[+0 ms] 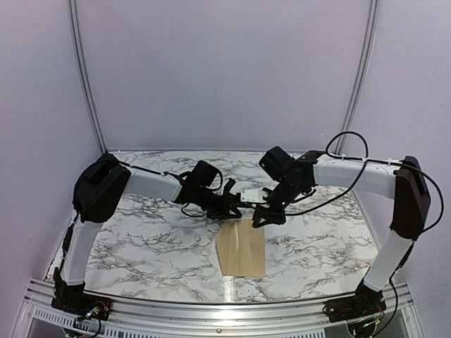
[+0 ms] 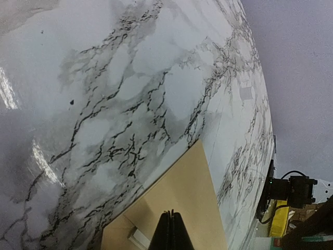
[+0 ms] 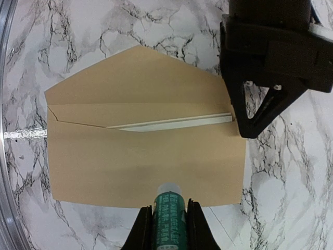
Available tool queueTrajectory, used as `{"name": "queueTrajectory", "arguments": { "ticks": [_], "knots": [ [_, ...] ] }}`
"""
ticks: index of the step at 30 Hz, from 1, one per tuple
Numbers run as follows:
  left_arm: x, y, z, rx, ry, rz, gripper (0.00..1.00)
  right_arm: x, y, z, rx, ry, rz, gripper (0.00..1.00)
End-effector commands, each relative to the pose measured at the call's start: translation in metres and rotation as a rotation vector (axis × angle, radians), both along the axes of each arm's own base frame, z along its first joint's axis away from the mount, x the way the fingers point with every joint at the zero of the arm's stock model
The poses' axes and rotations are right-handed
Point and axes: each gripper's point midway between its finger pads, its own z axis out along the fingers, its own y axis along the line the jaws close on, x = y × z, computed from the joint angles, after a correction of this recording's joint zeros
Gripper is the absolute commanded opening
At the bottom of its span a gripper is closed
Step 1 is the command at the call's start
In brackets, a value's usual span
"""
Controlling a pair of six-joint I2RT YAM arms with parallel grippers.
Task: Place the letter into the envelope and seal it
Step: Apply the solid glue to the envelope.
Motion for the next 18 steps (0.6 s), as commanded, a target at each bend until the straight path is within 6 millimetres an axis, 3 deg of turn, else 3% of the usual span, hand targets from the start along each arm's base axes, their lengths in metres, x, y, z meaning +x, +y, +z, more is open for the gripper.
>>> {"name": "queueTrajectory", "arguments": {
  "ticks": [1, 11, 18],
  "knots": [
    [-0.001, -0.003, -0.006, 0.01, 0.025, -0.003, 0.0, 0.007, 0.014, 0.012, 0.023, -0.031, 0.022, 0.03],
    [-0.003, 0.0, -0.024, 0.043, 0.056, 0.002, 0.0, -0.01, 0.028, -0.019, -0.047, 0.012, 0.075, 0.02],
    [-0.006, 0.006, -0.033, 0.086, 0.067, 0.002, 0.0, -0.008, 0.031, -0.032, -0.079, 0.039, 0.073, 0.02]
  ]
}}
